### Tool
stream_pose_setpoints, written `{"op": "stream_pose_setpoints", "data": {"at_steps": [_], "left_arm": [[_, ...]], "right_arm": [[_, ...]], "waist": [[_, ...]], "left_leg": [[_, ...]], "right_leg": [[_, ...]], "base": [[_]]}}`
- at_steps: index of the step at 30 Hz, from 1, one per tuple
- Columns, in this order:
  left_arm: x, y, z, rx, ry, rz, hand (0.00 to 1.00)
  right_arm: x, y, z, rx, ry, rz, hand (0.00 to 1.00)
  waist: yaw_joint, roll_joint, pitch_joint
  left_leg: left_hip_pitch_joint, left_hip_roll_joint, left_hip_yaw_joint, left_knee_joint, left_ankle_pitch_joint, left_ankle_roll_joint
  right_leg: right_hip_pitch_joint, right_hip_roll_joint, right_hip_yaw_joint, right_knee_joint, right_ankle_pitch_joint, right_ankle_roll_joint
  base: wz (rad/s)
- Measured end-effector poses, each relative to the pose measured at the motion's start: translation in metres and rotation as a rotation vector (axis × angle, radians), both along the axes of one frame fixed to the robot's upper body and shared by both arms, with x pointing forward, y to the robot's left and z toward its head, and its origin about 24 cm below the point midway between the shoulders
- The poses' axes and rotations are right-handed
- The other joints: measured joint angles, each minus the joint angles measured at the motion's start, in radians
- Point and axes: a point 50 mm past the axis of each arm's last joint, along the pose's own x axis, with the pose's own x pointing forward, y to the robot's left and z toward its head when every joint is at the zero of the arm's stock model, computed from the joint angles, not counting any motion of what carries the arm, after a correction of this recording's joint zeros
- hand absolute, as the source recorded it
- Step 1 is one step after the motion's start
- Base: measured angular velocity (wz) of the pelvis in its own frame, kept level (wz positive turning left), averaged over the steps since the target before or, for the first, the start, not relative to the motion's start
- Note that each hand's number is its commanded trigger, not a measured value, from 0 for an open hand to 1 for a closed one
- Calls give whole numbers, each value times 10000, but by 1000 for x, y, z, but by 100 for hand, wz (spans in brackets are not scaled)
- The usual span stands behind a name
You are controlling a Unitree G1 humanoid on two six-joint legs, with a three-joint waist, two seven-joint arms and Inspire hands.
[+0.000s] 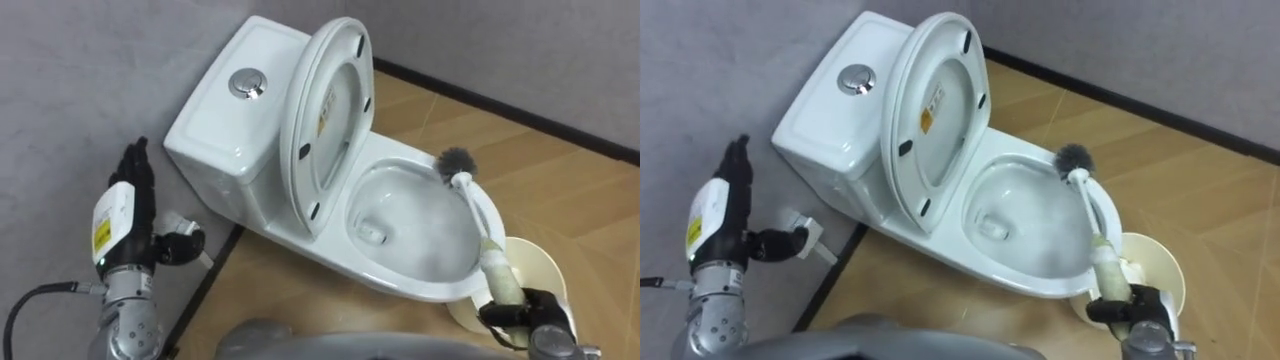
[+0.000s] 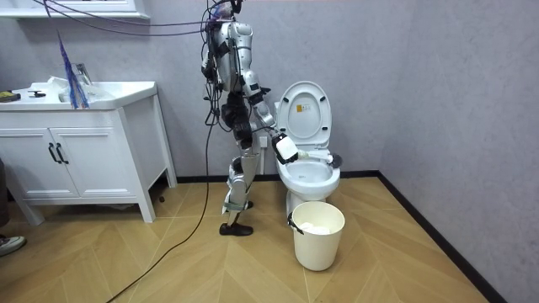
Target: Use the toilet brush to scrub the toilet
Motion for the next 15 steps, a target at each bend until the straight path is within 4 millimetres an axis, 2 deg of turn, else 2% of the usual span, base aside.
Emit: {"op": "stream_pose_setpoints", "data": {"at_steps": [4, 9, 15], "left_arm": [[3, -3, 3, 941, -115, -536, 0], [8, -13, 5, 1452, -442, -1105, 0], [17, -27, 6, 1412, -690, -1729, 0]], "right_arm": [[-8, 3, -2, -16, 294, 470, 100], [-18, 4, -5, -206, 840, 1143, 100], [-33, 5, -8, -378, 1692, 2058, 100]], "waist": [[-15, 5, -52], [-62, -1, -53], [-149, 151, -38]], "left_leg": [[-9, 2, 30, 43, 0, 1], [-55, 2, 30, 46, 0, 1], [-125, 4, 114, 57, 1, 4]], "right_leg": [[-55, -5, -28, -9, 1, 0], [-115, -4, 52, -4, 1, 0], [-172, -14, 71, 22, 1, 1]], "base": [[0], [-3], [-1]]}}
